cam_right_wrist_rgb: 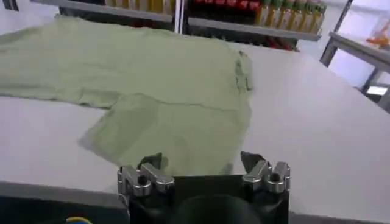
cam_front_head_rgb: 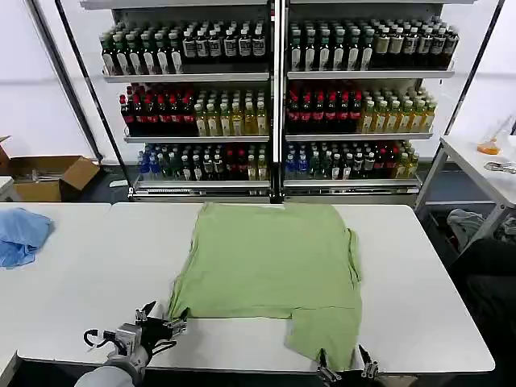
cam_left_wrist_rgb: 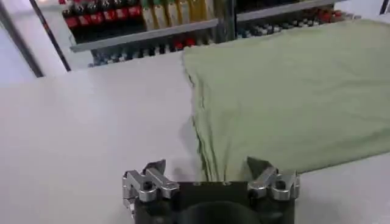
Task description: Fold and organize the clothes.
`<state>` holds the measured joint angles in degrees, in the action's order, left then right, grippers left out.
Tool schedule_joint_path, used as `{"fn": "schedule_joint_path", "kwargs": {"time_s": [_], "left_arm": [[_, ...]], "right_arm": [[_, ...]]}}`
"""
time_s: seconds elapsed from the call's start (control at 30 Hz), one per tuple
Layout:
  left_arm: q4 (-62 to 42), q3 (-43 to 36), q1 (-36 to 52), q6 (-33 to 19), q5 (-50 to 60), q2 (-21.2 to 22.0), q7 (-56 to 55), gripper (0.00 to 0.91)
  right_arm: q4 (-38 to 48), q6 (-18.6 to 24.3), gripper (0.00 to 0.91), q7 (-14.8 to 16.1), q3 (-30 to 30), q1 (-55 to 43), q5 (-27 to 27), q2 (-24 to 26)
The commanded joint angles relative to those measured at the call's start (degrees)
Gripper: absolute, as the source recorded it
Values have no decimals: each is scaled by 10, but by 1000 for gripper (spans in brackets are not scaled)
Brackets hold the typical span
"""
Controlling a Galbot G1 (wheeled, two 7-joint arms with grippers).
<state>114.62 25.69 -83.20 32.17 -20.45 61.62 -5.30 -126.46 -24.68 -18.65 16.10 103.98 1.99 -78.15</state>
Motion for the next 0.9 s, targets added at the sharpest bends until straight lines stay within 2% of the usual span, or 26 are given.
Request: {"fn": "schedule_joint_path", "kwargs": {"time_s": [0.03, 0.67, 0.9], "left_arm": [[-17, -4, 7, 8, -3, -5, 0, 20], [-10, -1, -4, -10, -54, 0, 25, 20], [30, 15, -20, -30, -95, 3, 27, 20]], "right_arm": [[9, -5, 0, -1, -3, -2, -6, -4], [-11, -3, 0, -1, 12, 4, 79, 8], [-61, 28, 0, 13, 36, 13, 91, 21]]}}
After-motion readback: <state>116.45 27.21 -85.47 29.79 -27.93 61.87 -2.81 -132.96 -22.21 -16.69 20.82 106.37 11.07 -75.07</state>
